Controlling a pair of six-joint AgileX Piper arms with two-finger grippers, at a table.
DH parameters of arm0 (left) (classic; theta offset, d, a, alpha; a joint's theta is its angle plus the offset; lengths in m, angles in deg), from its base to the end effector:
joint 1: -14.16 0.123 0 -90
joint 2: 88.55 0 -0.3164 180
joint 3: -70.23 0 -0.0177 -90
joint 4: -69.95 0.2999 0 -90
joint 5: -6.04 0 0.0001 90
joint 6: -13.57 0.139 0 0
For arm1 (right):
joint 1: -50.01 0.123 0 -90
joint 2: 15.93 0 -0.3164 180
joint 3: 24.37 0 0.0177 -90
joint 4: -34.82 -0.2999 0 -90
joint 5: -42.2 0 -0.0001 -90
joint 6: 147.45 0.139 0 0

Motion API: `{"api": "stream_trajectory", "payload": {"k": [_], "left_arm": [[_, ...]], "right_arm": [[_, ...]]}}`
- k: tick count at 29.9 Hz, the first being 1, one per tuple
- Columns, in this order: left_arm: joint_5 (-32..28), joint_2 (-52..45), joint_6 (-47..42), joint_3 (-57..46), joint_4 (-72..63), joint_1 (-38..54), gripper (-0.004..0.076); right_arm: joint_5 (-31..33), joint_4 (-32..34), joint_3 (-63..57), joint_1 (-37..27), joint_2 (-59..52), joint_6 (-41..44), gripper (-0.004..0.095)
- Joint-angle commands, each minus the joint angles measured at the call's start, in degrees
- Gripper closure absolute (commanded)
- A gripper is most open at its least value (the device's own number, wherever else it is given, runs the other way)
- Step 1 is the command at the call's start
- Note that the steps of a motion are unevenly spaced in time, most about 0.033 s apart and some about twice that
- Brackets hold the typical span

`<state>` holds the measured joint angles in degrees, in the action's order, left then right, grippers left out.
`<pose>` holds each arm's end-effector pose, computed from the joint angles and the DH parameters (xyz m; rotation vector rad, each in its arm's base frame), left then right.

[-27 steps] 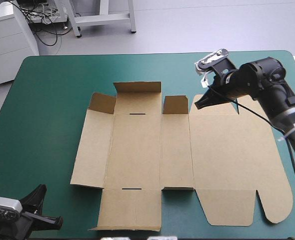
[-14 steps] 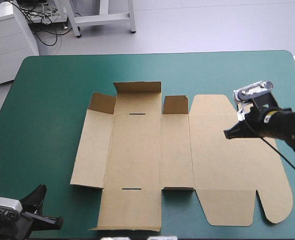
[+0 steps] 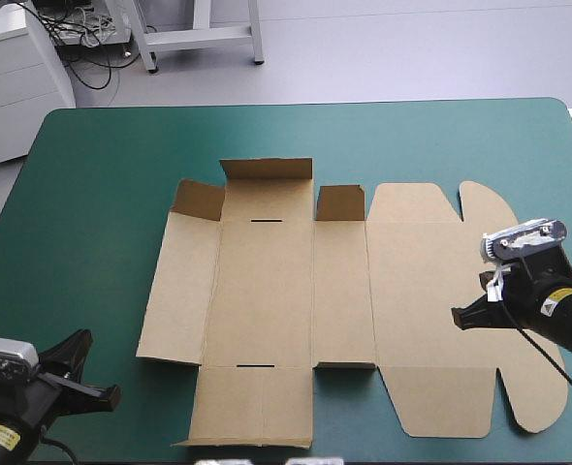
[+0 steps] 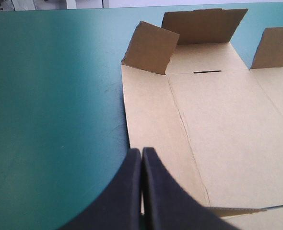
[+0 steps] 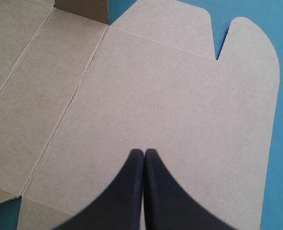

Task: Fold the box

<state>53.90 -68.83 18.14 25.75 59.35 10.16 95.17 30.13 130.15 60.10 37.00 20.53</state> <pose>0.0909 -0.0254 0.3255 0.1147 1.9459 -0.2093 0.1989 0.0446 0.3614 -0.4170 2.2526 0.0830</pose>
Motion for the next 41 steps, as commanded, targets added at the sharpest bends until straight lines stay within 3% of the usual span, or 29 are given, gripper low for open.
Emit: {"api": "stream_trajectory", "payload": {"k": [1,8,20,24,29,32,34,41], "left_arm": [[-4.17,7.79,-0.22,5.35,-1.05,-0.3,0.0756],[-2.49,23.0,2.26,15.77,-0.65,-0.3,0.0756],[13.38,48.33,5.2,32.91,-2.41,-0.3,0.0733],[13.92,54.94,6.74,32.91,-6.77,-0.3,0.0602],[14.27,60.49,9.19,32.91,-12.34,-0.3,0.0284],[15.98,62.93,9.08,32.91,-12.46,-0.3,0.0133],[16.42,63.87,9.08,32.91,-12.2,-0.3,0.0093],[17.46,65.93,8.39,32.8,-9.0,0.07,0.009]], "right_arm": [[-2.69,-0.08,0.3,-0.36,-1.53,0.16,0.0931],[-2.58,-0.08,-2.96,-0.36,-2.1,0.16,0.0931],[-3.05,-0.3,-4.19,-0.36,-2.1,0.29,0.0931],[-3.39,-0.3,-4.19,-0.36,-2.1,-0.19,0.0931],[-3.39,-0.3,-4.19,-0.36,-2.1,-0.3,0.0931],[-3.39,-0.3,-4.19,-0.36,-2.1,-0.3,0.0931],[-3.39,-0.3,-4.19,-0.36,-2.1,-0.3,0.0931],[-3.39,-0.3,-4.19,-0.36,-2.1,-0.83,0.0931]]}}
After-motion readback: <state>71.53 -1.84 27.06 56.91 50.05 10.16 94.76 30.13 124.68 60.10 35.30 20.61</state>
